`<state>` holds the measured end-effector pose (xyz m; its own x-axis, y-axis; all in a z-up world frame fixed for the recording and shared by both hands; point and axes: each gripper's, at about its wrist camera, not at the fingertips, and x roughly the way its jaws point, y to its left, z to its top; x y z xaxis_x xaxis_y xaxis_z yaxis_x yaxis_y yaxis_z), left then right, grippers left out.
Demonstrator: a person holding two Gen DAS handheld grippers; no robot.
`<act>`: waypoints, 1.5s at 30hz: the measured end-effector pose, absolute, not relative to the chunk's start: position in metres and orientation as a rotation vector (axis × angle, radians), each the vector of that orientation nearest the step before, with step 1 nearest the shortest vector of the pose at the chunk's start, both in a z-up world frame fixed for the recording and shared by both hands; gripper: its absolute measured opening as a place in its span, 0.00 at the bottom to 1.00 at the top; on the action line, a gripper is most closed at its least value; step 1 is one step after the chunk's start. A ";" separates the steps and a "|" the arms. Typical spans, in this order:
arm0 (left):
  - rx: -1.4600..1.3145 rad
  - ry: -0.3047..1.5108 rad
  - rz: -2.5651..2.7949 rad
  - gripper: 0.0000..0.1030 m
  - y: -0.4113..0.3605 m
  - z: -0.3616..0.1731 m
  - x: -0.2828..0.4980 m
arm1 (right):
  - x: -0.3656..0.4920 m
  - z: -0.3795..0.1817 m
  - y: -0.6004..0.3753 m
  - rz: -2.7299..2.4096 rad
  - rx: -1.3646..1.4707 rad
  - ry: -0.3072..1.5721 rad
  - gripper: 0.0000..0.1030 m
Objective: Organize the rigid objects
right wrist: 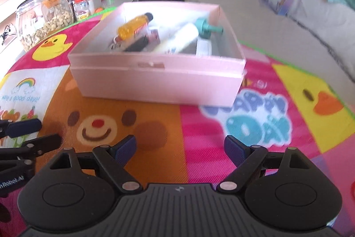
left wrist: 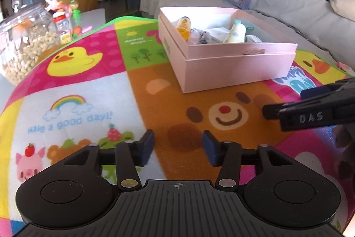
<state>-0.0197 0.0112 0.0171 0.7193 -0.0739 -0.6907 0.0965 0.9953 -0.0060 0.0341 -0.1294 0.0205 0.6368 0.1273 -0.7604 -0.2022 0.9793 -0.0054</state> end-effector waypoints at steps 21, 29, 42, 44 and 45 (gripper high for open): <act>-0.021 0.649 0.071 0.70 -0.009 0.006 -0.013 | 0.023 0.005 -0.142 0.146 -0.039 0.695 1.00; -0.025 0.648 0.069 0.70 -0.008 0.006 -0.013 | 0.022 0.004 -0.142 0.145 -0.039 0.692 1.00; -0.025 0.647 0.068 0.70 -0.006 0.005 -0.014 | 0.022 0.004 -0.142 0.145 -0.039 0.692 1.00; -0.027 0.647 0.067 0.70 -0.006 0.005 -0.015 | 0.021 0.004 -0.142 0.145 -0.039 0.691 1.00; -0.027 0.647 0.067 0.70 -0.006 0.005 -0.014 | 0.021 0.004 -0.142 0.145 -0.039 0.691 1.00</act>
<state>-0.0145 -0.0057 0.0049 0.7957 0.0541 -0.6033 -0.0710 0.9975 -0.0043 0.0214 -0.1421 0.0038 0.7609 0.1201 -0.6377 -0.1462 0.9892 0.0118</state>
